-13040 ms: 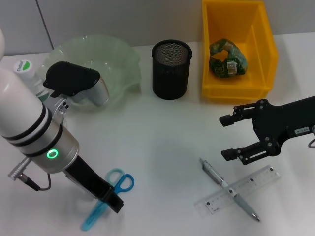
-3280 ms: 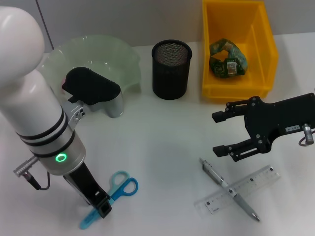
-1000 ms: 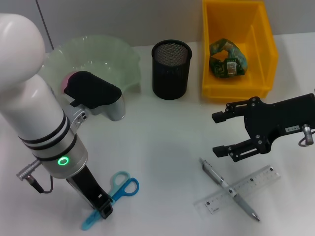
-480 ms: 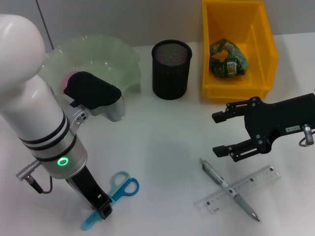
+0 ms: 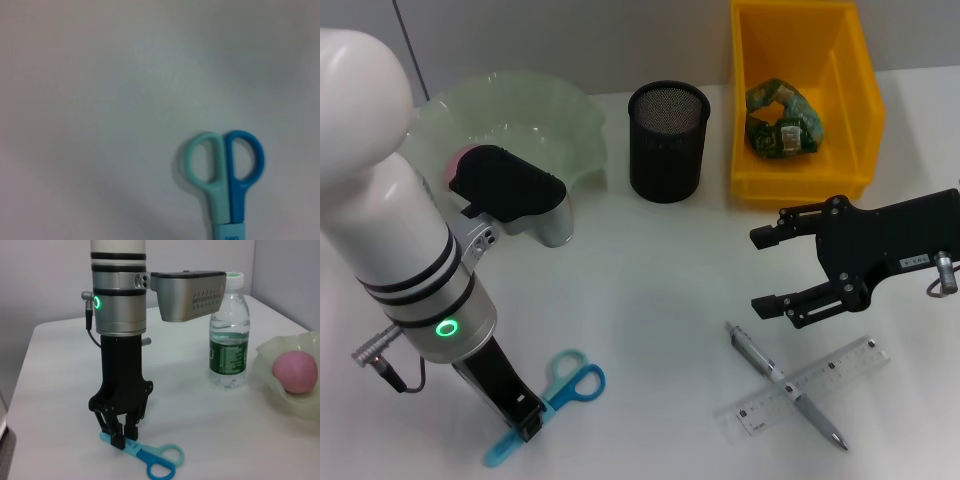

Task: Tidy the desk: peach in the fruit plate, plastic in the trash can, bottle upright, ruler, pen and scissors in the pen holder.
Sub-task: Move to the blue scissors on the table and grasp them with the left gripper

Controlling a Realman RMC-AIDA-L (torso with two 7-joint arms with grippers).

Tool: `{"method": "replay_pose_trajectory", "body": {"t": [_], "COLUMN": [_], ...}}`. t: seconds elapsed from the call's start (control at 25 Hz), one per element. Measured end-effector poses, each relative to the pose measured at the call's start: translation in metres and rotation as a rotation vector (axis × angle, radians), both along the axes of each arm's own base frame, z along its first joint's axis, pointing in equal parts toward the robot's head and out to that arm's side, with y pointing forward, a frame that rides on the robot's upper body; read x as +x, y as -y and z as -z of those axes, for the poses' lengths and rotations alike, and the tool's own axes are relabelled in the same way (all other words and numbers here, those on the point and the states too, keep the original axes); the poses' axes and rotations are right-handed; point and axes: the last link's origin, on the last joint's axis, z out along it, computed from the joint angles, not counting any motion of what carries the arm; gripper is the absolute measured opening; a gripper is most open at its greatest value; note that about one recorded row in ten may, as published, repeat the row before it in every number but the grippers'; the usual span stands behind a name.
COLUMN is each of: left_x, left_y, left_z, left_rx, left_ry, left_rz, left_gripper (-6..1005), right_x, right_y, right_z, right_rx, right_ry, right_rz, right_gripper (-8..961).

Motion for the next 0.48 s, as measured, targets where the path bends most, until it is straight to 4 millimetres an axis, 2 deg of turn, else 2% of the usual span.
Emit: {"method": "replay_pose_trajectory", "body": {"t": [0.48], "left_x": [0.0023], "left_y": [-0.0021], "left_z": [-0.0025], "left_rx": [0.005], "left_ry": [0.01], "left_rz": [0.0], "left_gripper": [174], "right_x": [-0.0007], "right_y": [0.0], "right_z": [-0.0001], "right_rx": [-0.001], "right_ry": [-0.003], "right_rz": [-0.002], "right_gripper": [827]}}
